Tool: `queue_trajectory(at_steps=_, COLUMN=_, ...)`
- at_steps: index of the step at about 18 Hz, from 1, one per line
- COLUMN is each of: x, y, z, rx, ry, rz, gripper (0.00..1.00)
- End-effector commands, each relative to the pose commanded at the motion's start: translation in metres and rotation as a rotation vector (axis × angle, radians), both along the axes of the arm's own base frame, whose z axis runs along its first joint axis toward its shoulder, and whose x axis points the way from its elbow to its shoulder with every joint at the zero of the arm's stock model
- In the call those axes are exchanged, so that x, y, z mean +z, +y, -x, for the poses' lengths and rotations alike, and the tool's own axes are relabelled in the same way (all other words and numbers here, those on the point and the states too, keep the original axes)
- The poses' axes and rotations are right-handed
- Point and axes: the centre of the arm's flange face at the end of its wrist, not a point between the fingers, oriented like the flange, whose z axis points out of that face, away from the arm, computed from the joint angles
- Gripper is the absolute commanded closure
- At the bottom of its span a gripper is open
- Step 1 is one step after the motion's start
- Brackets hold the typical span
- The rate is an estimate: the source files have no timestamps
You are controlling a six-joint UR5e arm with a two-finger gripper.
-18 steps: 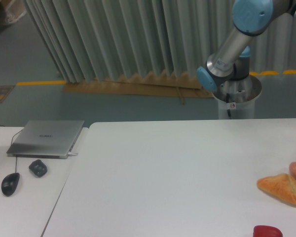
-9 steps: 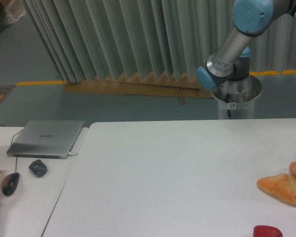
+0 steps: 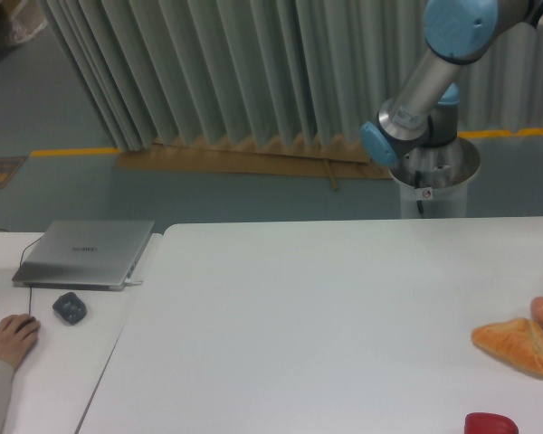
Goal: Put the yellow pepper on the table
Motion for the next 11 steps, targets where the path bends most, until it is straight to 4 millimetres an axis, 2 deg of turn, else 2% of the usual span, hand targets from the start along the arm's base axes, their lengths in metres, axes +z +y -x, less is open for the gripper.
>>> queue_trajectory(at_steps=6, x=0.027, y=-0.002, z=-0.023, rx=-0.007, ry=-0.029, rz=0.004, gripper=0.43)
queue_trajectory(at_steps=8, x=0.035, y=0.004, z=-0.033, rx=-0.020, ry=-0.046, rz=0.011, gripper=0.43)
queue_trajectory(at_steps=11, x=0.050, y=0.004, z=-0.053, rx=-0.027, ry=-0.090, rz=0.014, gripper=0.43)
